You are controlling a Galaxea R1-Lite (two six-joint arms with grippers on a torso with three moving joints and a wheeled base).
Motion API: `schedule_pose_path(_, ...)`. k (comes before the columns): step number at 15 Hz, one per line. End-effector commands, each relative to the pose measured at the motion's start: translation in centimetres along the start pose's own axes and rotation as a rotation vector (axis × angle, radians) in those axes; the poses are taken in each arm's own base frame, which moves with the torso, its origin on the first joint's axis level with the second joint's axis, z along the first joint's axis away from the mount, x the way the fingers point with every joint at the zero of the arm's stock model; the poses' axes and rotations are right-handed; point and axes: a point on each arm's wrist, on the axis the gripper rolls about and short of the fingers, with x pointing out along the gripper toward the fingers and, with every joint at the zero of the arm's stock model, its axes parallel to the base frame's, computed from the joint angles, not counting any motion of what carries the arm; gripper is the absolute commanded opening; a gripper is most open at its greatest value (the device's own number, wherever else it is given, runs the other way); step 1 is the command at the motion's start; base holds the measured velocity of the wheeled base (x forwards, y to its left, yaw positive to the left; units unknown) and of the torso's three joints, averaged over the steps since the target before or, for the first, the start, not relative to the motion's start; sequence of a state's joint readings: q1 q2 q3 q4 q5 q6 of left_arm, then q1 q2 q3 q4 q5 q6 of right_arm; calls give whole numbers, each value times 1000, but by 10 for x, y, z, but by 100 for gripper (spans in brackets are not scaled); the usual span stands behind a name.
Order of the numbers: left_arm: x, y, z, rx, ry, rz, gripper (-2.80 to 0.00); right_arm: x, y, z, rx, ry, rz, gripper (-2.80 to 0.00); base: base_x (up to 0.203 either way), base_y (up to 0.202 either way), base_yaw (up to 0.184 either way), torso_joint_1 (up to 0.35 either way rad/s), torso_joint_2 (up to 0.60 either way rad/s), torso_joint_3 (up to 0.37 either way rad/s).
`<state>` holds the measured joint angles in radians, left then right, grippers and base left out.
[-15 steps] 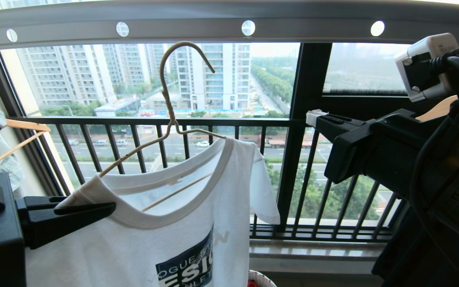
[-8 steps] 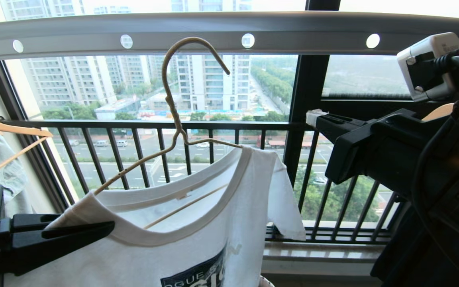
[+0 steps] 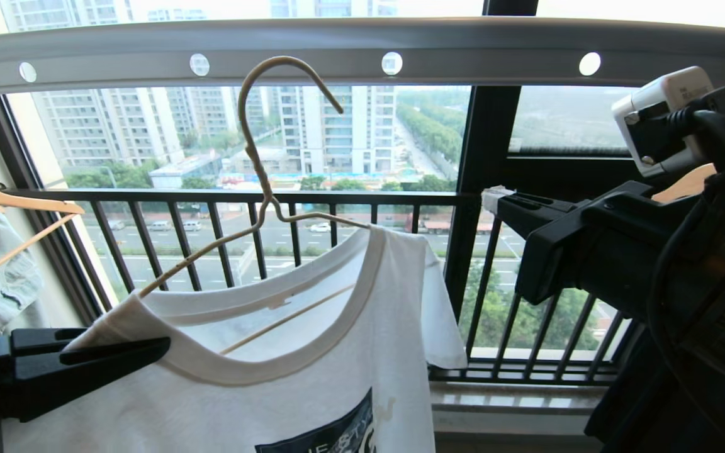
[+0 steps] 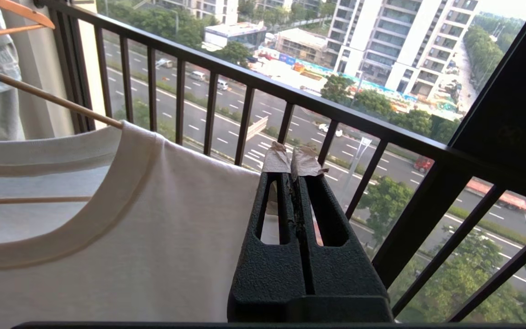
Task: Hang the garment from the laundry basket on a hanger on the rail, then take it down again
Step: Hang the clothes rack on the clothesline
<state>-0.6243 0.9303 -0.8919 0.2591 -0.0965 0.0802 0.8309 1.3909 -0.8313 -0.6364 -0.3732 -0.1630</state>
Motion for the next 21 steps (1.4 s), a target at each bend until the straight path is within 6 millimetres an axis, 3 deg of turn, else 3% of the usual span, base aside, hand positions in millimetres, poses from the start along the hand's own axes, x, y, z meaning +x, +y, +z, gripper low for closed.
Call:
schedule_pose_path(1, 9, 3, 1, 6, 37, 99, -280, 0, 0, 1, 1, -4, -3, -280, 0, 0, 0, 0, 0, 0)
schedule_pose_path(4, 7, 4, -3, 3, 44, 139, -280, -1, -1, 2, -1, -8, -3, -280, 0, 0, 0, 0, 0, 0)
schedule_pose_path(8, -4, 6, -10, -25, 28, 320, -280, -7, -4, 8, -6, -31, -7, -280, 0, 0, 0, 0, 0, 0)
schedule_pose_path(13, -24, 10, -42, -113, 34, 519, -280, -16, -9, 19, 12, -76, -9, -280, 0, 0, 0, 0, 0, 0)
schedule_pose_path(16, -37, 13, -44, -162, -7, 626, -280, -18, -9, 19, 6, -77, -8, -280, 0, 0, 0, 0, 0, 0)
schedule_pose_path(21, -28, 34, -36, -269, -69, 856, -280, -18, -5, 15, -21, -64, 11, -280, 0, 0, 0, 0, 0, 0)
